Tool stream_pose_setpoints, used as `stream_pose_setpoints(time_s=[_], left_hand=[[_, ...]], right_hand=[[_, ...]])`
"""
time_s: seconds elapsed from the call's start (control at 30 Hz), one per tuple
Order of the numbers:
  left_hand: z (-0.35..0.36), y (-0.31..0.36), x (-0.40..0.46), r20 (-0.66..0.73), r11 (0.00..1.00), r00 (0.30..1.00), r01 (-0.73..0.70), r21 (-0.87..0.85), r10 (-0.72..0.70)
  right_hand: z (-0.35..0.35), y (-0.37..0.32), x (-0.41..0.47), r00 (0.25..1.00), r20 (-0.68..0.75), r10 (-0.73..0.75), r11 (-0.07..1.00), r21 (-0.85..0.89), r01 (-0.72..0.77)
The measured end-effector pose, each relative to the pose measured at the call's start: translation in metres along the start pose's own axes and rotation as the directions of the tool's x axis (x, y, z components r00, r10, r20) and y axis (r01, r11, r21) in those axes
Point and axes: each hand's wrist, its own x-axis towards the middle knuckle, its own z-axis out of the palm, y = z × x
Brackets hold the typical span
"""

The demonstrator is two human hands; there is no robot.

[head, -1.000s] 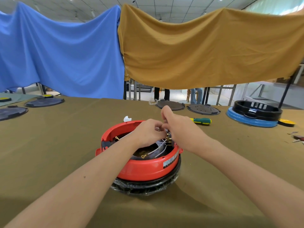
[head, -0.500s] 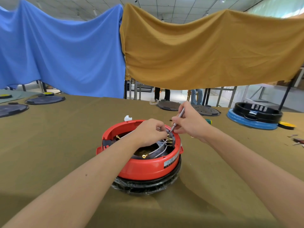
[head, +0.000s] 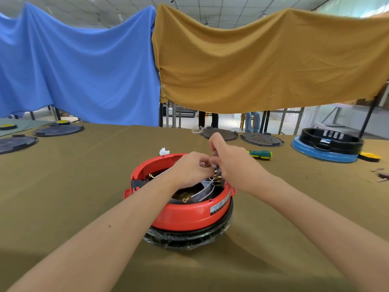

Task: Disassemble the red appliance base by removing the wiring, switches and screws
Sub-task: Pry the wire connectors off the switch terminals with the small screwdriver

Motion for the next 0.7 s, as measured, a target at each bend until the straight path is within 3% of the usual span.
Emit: stream_pose_setpoints(time_s=[0.23,0.37,0.6,0.7], left_hand=[[0.000,0.001,-0.001,-0.037,1.000,0.999,0.002,0.024,-0.001],[0.001,0.002,0.000,-0.033,0.999,0.999,-0.002,0.051,0.004],[0.000,0.001,0.002,-0.038,0.997,0.999,-0.001,0.072,0.004],[0.000,0.001,0.001,-0.042,0.998,0.999,-0.007,0.066,0.009]], right_hand=[[-0.008,0.010,0.010,0.978,-0.010,0.210,0.930,0.310,-0.197],[-0.011,0.017,0.013,0.932,0.048,0.359,0.812,0.476,-0.337],[-0.009,0.021,0.013,0.888,0.089,0.451,0.701,0.580,-0.414],[-0.009,0.017,0.008,0.929,0.007,0.370,0.807,0.492,-0.326]])
